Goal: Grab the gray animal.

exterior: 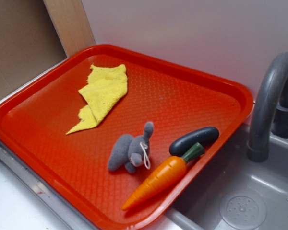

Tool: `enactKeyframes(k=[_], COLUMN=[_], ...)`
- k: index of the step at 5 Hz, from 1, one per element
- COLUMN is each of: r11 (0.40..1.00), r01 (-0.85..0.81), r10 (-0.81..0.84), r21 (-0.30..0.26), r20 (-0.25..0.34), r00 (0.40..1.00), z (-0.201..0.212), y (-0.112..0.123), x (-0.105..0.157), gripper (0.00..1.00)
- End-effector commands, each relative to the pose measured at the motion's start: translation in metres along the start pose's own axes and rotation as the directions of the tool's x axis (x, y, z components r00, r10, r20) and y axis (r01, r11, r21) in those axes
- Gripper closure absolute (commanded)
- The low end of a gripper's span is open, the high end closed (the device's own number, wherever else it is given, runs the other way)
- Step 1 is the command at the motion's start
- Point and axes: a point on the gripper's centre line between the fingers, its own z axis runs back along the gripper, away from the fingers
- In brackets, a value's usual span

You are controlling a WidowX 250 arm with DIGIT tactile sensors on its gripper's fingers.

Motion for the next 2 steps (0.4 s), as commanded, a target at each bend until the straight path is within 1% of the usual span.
enactKeyframes(k=[1,2], r11=[1.0,0.964], r01=[0.0,0.259], r10=[0.0,-0.254], r21=[0.0,0.062], r20=[0.0,-0.078], r00=[1.0,0.964], z=[0.0,-0.004], y=[0.0,-0.006], x=[0.0,0.029], gripper=[0.0,0.0])
